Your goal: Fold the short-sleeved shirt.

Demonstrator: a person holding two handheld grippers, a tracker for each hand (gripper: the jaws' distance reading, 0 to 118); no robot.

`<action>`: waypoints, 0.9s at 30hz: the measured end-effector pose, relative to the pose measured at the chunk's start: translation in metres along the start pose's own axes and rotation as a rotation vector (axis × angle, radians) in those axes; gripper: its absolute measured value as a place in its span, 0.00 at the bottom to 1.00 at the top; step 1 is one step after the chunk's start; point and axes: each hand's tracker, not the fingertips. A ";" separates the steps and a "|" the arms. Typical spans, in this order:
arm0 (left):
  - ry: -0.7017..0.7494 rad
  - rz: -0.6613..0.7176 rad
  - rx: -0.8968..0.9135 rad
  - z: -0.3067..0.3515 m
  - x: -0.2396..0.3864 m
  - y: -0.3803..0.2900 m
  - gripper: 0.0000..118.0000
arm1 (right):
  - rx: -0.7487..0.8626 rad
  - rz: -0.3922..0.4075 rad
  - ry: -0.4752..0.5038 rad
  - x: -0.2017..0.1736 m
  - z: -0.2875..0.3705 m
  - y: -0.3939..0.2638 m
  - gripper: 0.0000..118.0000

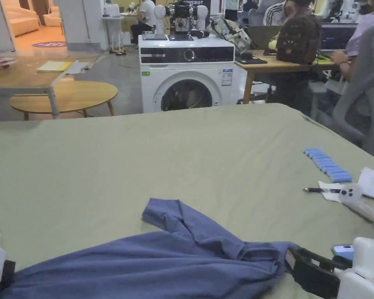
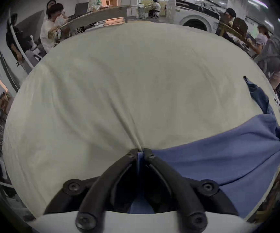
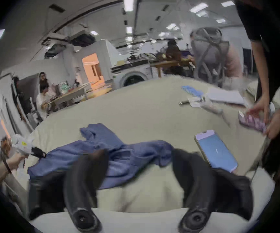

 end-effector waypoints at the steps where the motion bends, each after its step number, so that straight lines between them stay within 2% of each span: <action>1: -0.012 0.026 0.003 0.001 -0.002 -0.002 0.00 | 0.002 -0.080 -0.017 0.007 -0.008 -0.006 0.76; 2: -0.020 0.041 0.009 0.004 -0.004 -0.003 0.00 | 0.004 -0.178 -0.012 0.013 -0.017 -0.011 0.75; 4: -0.024 0.034 0.016 0.007 -0.003 -0.007 0.00 | -0.054 -0.313 0.031 0.022 -0.038 -0.018 0.75; 6: -0.023 0.032 0.020 0.008 -0.002 -0.007 0.00 | -0.086 -0.372 0.054 0.022 -0.055 -0.026 0.74; 9: -0.017 0.012 0.017 0.010 0.001 -0.008 0.00 | -0.111 -0.309 0.054 0.011 -0.075 -0.030 0.41; 11: -0.021 0.009 0.020 0.009 -0.003 -0.007 0.00 | -0.138 -0.303 0.054 0.009 -0.085 -0.031 0.10; 16: -0.081 0.045 0.121 0.024 -0.018 -0.019 0.00 | -0.111 -0.318 0.069 0.008 -0.065 -0.026 0.07; 19: -0.159 0.130 0.294 0.066 -0.032 -0.026 0.00 | -0.052 -0.244 0.105 -0.004 -0.043 -0.008 0.07; 21: -0.215 0.131 0.391 0.108 -0.036 -0.024 0.00 | -0.009 -0.203 0.147 -0.018 -0.032 0.011 0.07; 23: -0.221 0.079 0.478 0.153 -0.040 -0.017 0.00 | 0.062 -0.109 0.138 -0.040 -0.015 0.033 0.07; 25: -0.211 0.072 0.588 0.200 -0.044 -0.014 0.00 | 0.119 -0.019 0.170 -0.058 -0.004 0.056 0.07; 27: -0.243 0.088 0.704 0.241 -0.052 -0.009 0.00 | 0.147 -0.007 0.196 -0.070 0.005 0.081 0.07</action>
